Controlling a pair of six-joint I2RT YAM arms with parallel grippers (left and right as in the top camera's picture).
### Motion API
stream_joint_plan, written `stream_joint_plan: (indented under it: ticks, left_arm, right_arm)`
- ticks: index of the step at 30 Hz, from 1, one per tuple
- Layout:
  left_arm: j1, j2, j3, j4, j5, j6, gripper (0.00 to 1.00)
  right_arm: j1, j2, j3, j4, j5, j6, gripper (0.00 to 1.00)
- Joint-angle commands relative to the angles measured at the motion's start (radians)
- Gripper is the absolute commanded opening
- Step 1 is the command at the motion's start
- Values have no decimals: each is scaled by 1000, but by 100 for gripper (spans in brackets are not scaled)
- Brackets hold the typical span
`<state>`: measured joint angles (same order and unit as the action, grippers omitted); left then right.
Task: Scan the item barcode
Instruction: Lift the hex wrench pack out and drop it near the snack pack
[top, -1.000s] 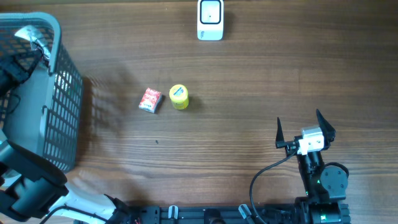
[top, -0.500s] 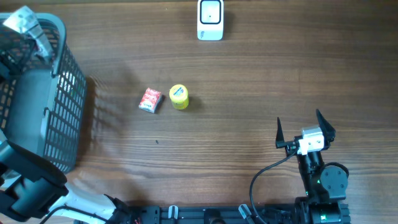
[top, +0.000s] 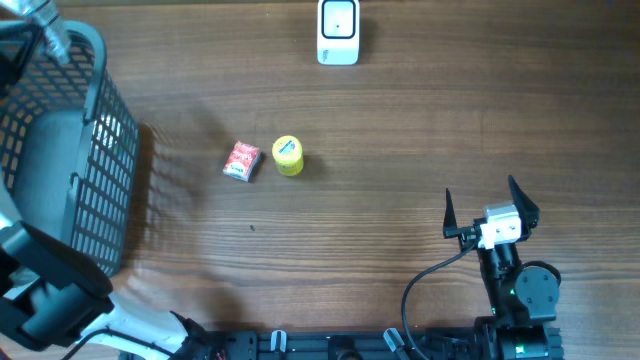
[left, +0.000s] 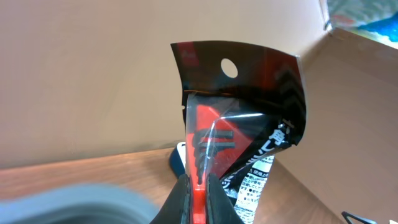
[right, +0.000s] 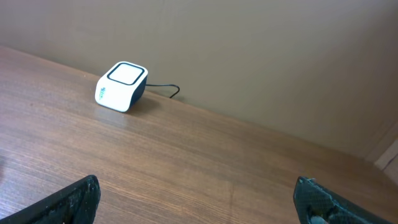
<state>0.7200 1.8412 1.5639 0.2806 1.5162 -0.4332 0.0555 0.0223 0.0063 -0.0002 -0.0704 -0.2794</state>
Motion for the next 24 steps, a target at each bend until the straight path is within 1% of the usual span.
stream_joint_plan:
  ticks: [1,3,4,8,12,14,15,17,19,20,22,24]
  left_arm:
    - [-100,-7,15,170,-30,-209,4]
    - [-177,-7,15,278,-40,-274,4]
    - [-211,-7,15,290,-41,-279,4]
    - [-316,-6,15,288,-45,-278,4]
    - [-439,-6,14,283,-92,-278,4]
    - [-478,-6,14,259,-118,-277,4]
    - [-504,-6,14,222,-144,-257,4]
    - [-551,-6,14,79,-229,-156,4]
    - [-599,-6,14,-167,-410,-3,4]
    - [-626,-6,14,-306,-552,78,4]
    - [-694,-6,14,-565,-930,227,4]
    - [-766,-6,13,-712,-1224,326,4]
  right_arm:
    - [0,-5,-1,3,-9,-9,100]
    - [-1,-5,-1,3,-9,-9,100]
    - [0,-5,-1,3,-9,-9,100]
    - [0,-5,-1,3,-9,-8,99]
    - [0,-5,-1,3,-9,-9,100]
    - [0,-5,-1,3,-9,-9,100]
    - [0,-5,-1,3,-9,-9,100]
    - [0,-5,-1,3,-9,-9,100]
    - [0,-5,-1,3,-9,-9,100]
    - [0,-5,-1,3,-9,-8,100]
    - [0,-5,-1,3,-9,-9,100]
    - [0,-5,-1,3,-9,-8,100]
